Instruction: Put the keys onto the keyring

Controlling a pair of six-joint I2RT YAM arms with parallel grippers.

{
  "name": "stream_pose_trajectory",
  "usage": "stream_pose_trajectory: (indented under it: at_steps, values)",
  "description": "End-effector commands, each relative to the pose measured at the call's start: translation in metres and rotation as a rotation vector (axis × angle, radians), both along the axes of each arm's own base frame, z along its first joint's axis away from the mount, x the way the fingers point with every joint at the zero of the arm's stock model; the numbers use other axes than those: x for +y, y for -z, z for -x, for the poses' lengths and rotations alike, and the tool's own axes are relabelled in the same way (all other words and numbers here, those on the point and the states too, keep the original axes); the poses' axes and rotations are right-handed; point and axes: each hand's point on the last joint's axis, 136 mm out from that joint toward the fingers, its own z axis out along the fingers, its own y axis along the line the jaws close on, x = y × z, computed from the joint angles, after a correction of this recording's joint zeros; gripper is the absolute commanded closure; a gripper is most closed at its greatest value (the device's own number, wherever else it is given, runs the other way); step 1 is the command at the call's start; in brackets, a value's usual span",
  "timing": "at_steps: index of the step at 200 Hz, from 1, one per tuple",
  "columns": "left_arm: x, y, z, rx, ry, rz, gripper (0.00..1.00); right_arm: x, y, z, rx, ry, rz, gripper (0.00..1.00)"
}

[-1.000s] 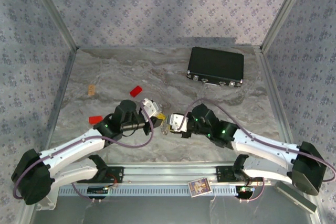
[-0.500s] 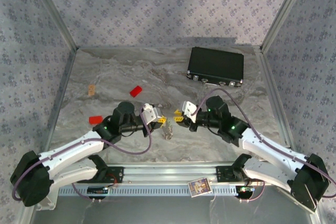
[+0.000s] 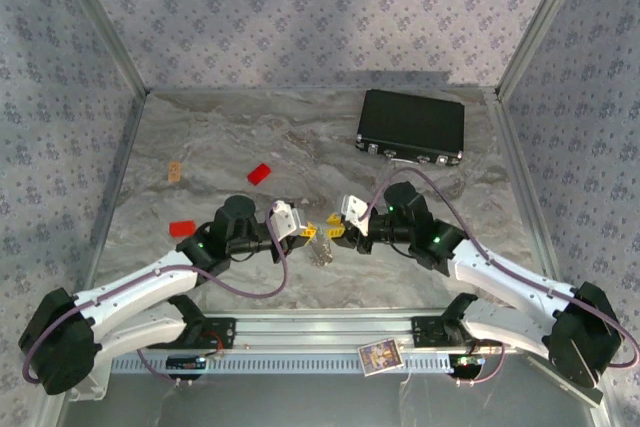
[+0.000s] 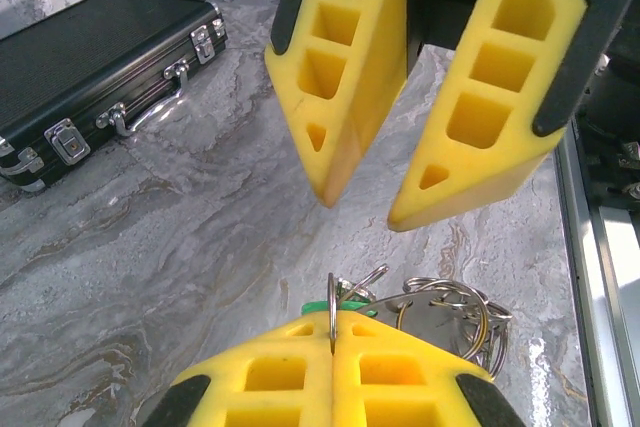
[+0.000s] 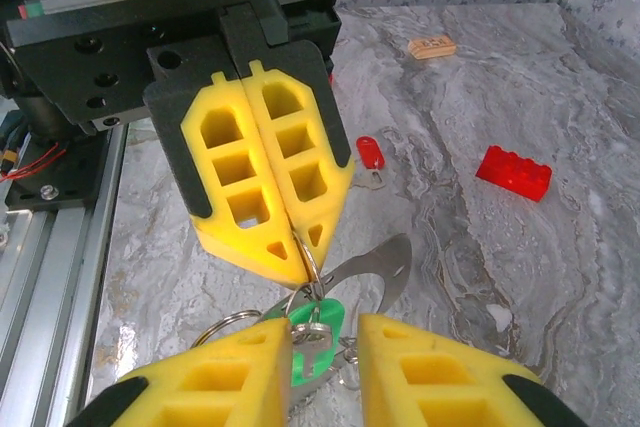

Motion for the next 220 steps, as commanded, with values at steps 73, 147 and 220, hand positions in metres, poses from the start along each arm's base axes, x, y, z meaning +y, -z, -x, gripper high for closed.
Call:
stream_pose_trajectory:
  at_steps: [73, 147, 220]
  values:
    - [-0.005, -0.026, -0.003, 0.032, -0.018, 0.078, 1.00, 0.006, -0.003, -0.008, -0.256, 0.086, 0.116, 0.78]
    - [-0.005, -0.025, -0.001, 0.049, -0.017, 0.086, 1.00, 0.007, 0.005, 0.000, -0.253, 0.049, 0.137, 0.79]
    - [-0.005, -0.032, -0.001, 0.053, -0.018, 0.113, 1.00, 0.012, 0.008, 0.001, -0.252, 0.024, 0.161, 0.88]
